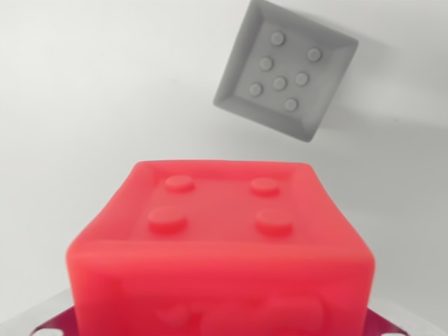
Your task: Destack cube
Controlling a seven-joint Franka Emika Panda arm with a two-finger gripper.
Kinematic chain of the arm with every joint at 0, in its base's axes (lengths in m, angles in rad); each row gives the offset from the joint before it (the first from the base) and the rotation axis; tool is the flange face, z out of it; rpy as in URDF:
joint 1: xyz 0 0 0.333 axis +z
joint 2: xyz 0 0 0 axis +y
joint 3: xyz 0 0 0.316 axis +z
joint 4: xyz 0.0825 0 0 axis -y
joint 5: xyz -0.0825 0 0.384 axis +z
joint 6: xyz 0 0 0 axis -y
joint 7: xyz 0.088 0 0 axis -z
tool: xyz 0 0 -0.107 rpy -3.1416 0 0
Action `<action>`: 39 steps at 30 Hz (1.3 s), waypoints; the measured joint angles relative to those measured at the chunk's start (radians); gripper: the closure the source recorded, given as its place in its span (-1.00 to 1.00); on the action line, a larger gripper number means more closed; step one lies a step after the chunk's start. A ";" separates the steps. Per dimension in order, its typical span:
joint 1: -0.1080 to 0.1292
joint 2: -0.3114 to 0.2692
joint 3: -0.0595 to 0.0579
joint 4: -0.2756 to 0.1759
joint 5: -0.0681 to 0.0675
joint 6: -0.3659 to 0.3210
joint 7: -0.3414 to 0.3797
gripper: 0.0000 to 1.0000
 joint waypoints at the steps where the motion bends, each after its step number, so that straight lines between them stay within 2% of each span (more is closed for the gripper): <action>1: 0.000 -0.005 0.000 -0.009 0.000 0.003 -0.013 1.00; 14: -0.004 -0.061 0.000 -0.101 -0.004 0.040 -0.162 1.00; 18: -0.004 -0.065 0.000 -0.115 -0.004 0.054 -0.182 1.00; 39: -0.005 0.082 0.003 -0.108 0.009 0.188 -0.198 1.00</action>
